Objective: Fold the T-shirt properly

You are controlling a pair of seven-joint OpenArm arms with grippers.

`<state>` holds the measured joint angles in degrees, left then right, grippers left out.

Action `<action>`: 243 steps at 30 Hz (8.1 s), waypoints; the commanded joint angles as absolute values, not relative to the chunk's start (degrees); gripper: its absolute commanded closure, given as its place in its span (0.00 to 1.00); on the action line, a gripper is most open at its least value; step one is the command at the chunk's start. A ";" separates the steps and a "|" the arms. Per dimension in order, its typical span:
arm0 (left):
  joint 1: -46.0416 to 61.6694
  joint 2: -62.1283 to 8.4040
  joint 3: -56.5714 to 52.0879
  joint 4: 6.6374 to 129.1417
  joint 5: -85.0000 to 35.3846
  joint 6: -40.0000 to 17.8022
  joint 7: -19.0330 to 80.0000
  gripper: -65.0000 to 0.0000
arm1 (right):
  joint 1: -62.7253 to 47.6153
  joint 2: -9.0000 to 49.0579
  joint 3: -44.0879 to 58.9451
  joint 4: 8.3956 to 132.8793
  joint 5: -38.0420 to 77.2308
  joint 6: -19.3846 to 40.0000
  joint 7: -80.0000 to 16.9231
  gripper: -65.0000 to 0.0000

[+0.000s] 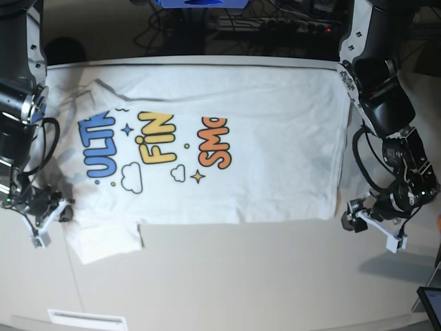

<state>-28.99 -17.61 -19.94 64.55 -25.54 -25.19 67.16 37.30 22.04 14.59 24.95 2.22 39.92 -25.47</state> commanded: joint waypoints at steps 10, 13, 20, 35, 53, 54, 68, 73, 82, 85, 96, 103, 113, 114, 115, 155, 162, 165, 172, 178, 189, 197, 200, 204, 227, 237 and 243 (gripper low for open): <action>-30.64 -16.84 -20.09 58.95 -25.89 -24.31 66.95 0.23 | 37.76 22.37 14.20 24.92 0.31 40.00 -28.26 0.99; -30.64 -16.75 -20.00 58.77 -25.54 -24.31 65.54 0.23 | 37.76 22.37 14.20 24.92 0.31 40.00 -28.26 0.99; -31.25 -13.76 -20.18 55.78 -17.45 -24.31 62.90 0.23 | 37.76 22.37 14.20 24.92 0.31 40.00 -28.26 0.99; -31.25 -11.12 -20.09 55.60 -16.75 -24.31 62.29 0.23 | 37.76 22.46 14.20 24.92 0.31 40.00 -28.35 0.99; -32.48 -11.38 -17.01 47.87 -16.57 -24.31 58.33 1.00 | 36.88 22.46 14.20 25.01 0.31 40.00 -28.35 0.99; -32.40 -11.47 -16.92 47.78 -16.57 -24.31 58.15 1.00 | 36.62 22.46 14.20 25.19 0.31 40.00 -28.35 0.99; -27.82 -11.47 -16.48 63.69 -16.48 -24.31 59.74 1.00 | 35.65 21.58 14.90 33.01 0.48 40.00 -27.82 0.99; -26.24 -11.47 -16.40 70.64 -16.48 -24.31 61.32 1.00 | 35.65 21.49 14.90 35.21 0.57 40.00 -27.82 0.99; -26.15 -12.88 -15.43 71.69 -16.48 -24.31 61.41 1.00 | 35.56 21.85 14.99 39.08 0.57 40.00 -27.82 0.99; -26.07 -14.11 -12.97 71.78 -16.92 -24.31 61.41 1.00 | 35.56 21.93 14.99 39.08 0.66 40.00 -27.82 0.99; -24.48 -14.29 -12.09 77.76 -16.92 -24.31 63.60 1.00 | 28.88 22.02 14.99 51.38 0.66 40.00 -28.44 0.99; -21.58 -14.29 -12.00 83.74 -16.75 -24.31 65.10 1.00 | 26.07 22.02 14.99 55.87 0.66 40.00 -30.99 0.99; -16.31 -15.08 -12.00 88.13 -16.48 -24.31 65.10 1.00 | 20.00 21.85 15.08 65.01 0.66 40.00 -33.71 0.99; -15.87 -15.08 -12.00 88.75 -16.48 -24.31 65.10 1.00 | 19.65 21.85 15.08 65.98 0.66 40.00 -33.98 0.99; -15.52 -15.08 -12.09 89.36 -16.48 -24.31 65.10 1.00 | 19.21 21.76 15.08 66.95 0.66 40.00 -34.07 0.99; -3.47 -15.78 -7.78 93.76 -16.48 -24.40 66.42 1.00 | 9.63 17.01 19.74 81.98 0.40 40.00 -52.18 0.99; -3.47 -15.78 -6.64 93.23 -16.40 -24.40 66.42 1.00 | 8.48 16.92 19.74 81.98 0.40 40.00 -52.18 0.98; -3.47 -15.78 -6.55 93.23 -16.40 -24.40 66.59 1.00 | 8.22 17.01 19.74 81.98 0.31 40.00 -52.18 0.97; -2.24 -15.34 -6.55 93.32 -11.03 -24.40 66.42 1.00 | 7.78 17.36 19.74 82.07 0.31 40.00 -52.18 0.53; -1.19 -14.99 -5.14 93.67 -8.48 -24.48 66.24 1.00 | 6.90 17.89 19.82 87.25 0.31 40.00 -51.74 0.34; -1.19 -14.73 -5.14 93.76 -8.57 -24.48 66.24 1.00 | 13.14 17.80 20.35 90.15 0.48 39.69 -52.18 0.33; -1.19 -14.64 -5.23 93.76 -8.48 -24.48 66.24 1.00 | 25.63 17.63 15.34 70.29 0.48 40.00 -50.24 0.33; -1.10 -14.64 -5.32 93.76 -8.48 -24.48 66.24 1.00 | 29.05 17.89 15.16 63.25 0.40 40.00 -47.34 0.33; -1.36 -14.64 -5.41 93.76 -8.40 -24.48 66.24 1.00 | 33.10 18.86 15.08 53.14 0.31 40.00 -44.79 0.33; -1.63 -14.55 -5.23 93.76 -8.40 -24.48 66.33 1.00 | 34.42 18.51 15.16 41.10 0.31 40.00 -38.55 0.60; -1.71 -14.55 -5.23 93.67 -8.40 -24.48 66.33 1.00 | 34.33 18.51 15.16 41.98 0.31 40.00 -41.01 1.00; -1.71 -14.55 -5.23 93.76 -8.40 -24.48 66.42 1.00 | 31.52 18.59 15.16 51.65 0.40 40.00 -45.58 1.00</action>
<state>-0.84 -13.96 -5.08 92.86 -8.40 -24.25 66.24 29.54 17.69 15.00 50.41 -0.25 40.03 -46.50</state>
